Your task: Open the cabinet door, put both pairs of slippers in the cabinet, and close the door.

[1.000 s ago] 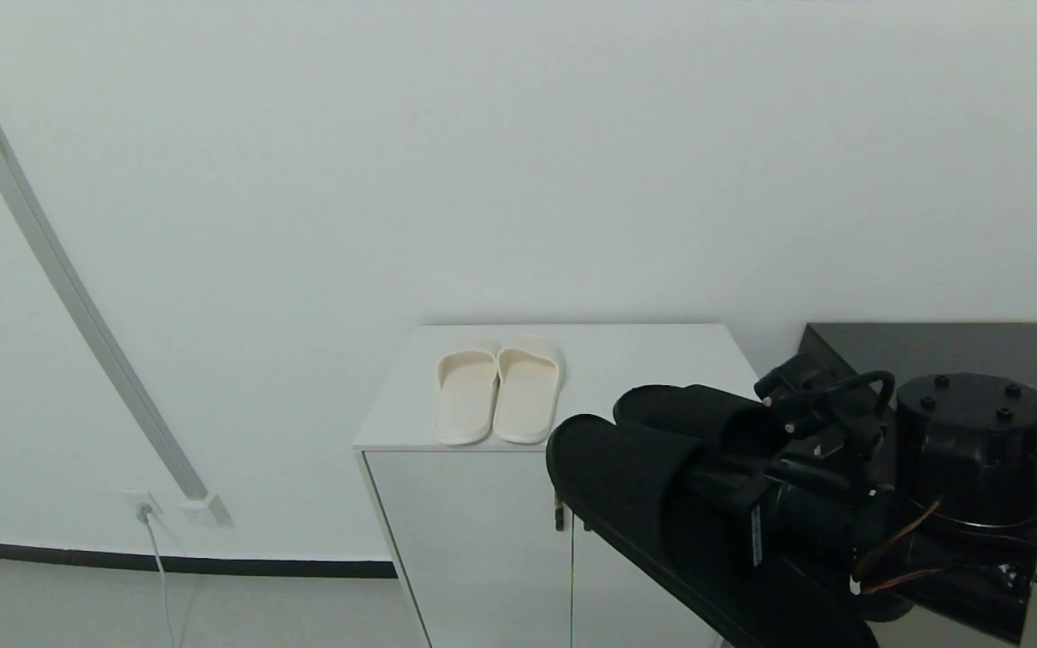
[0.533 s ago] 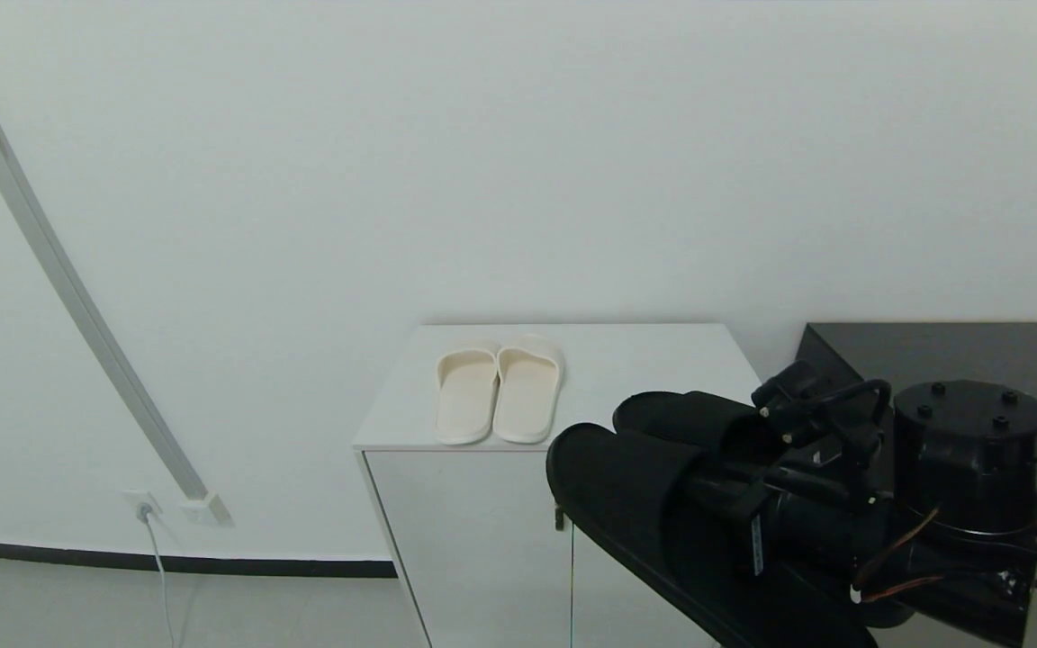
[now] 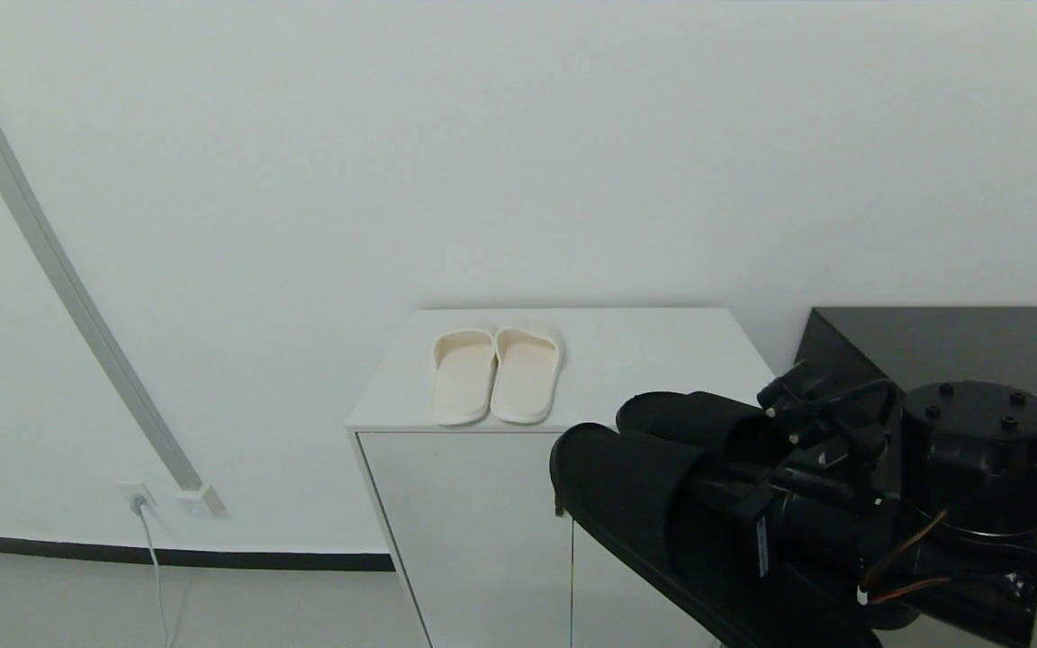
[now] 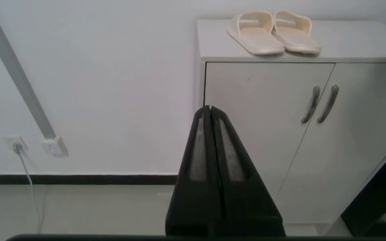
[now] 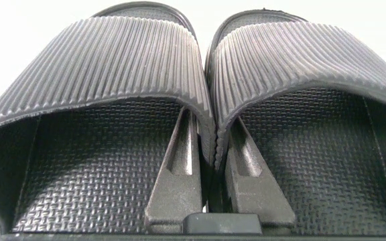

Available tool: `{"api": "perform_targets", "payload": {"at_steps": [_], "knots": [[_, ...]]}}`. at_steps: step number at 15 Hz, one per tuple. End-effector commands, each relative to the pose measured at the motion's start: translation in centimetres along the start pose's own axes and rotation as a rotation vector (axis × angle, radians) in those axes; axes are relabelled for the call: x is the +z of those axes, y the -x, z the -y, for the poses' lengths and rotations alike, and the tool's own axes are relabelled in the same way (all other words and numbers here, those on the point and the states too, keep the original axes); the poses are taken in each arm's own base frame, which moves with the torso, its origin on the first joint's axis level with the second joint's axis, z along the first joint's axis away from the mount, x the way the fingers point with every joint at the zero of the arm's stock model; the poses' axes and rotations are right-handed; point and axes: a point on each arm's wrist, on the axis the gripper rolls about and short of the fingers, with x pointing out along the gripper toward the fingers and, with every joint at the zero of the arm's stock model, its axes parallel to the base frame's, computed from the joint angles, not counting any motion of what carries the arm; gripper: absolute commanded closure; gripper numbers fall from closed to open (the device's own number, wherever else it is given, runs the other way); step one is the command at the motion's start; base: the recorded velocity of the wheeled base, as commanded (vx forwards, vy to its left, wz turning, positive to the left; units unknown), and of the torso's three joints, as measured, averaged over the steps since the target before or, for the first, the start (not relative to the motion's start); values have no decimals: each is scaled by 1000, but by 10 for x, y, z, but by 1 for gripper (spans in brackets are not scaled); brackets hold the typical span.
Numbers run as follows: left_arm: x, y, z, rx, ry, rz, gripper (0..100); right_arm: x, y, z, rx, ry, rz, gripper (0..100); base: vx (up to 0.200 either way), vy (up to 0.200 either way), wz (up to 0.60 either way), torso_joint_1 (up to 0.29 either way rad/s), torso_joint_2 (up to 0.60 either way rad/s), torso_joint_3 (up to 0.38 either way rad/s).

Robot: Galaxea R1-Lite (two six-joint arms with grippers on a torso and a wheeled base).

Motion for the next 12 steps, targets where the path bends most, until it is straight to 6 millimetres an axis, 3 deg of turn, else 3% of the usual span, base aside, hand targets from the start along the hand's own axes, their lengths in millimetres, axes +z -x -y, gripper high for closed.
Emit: {"api": "perform_targets", "payload": {"at_steps": [1,2,3,12], "knots": [[0,0,0,-1,-1,-1,100,0,-1,0,1,0,0,100,0,0,0,-163,388,212],[0,0,0,-2,1,-3,100,-1,0,0,1,0,-3,100,0,0,0,-163,378,207],[0,0,0,-2,1,-3,0,-2,0,-1,2,1,-8,100,0,0,0,-168,388,227],[0,0,0,-1,1,0,0,-9,2,0,-2,1,-32,100,0,0,0,-213,518,298]]}}
